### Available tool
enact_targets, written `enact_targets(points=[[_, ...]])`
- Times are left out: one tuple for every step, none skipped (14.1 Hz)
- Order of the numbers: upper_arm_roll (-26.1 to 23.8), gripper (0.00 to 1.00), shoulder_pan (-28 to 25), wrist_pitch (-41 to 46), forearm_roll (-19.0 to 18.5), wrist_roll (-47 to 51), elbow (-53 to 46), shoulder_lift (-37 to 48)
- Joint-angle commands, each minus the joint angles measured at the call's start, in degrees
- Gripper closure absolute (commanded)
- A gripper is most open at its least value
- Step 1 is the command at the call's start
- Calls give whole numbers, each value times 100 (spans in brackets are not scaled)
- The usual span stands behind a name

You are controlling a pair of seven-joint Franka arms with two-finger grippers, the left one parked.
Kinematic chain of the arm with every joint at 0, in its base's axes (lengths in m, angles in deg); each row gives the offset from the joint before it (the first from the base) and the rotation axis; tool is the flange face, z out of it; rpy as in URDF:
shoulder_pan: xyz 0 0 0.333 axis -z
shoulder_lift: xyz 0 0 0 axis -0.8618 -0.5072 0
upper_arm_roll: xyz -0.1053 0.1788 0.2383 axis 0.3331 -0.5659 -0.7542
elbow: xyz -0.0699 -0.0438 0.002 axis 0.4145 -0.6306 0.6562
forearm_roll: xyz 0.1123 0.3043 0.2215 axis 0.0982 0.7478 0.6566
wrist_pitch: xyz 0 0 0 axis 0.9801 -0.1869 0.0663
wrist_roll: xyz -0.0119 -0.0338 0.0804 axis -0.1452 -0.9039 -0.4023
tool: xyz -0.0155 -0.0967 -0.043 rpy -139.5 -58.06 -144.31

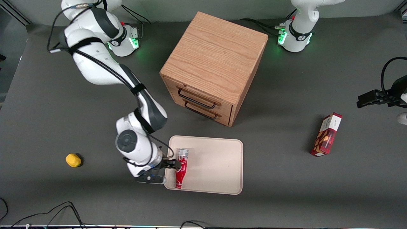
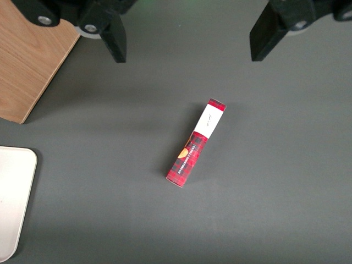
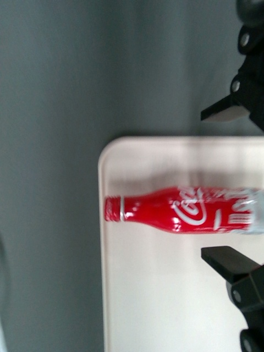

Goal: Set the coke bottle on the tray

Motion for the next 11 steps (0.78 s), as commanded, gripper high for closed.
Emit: enact_targets(points=[[17,0,346,704,-80,16,929,1298],[43,0,442,829,-62,-141,1157,1649],[156,0,522,882,-27,-282,1516,2087],[323,0,566,917,8,-466,1893,2501],[455,0,575,927,95,-651,2271,2940],[569,0,627,927,226,-783,2675,3353],[666,0,645,927,315,-915,3062,3749],[763,0,646,927,350,-986,3466,4153],[834,0,646,927,351,-1030,3836,4540],[895,0,646,927,360,-1083,4196,4909],[948,0,646,935,429,-1170,4478,5226]])
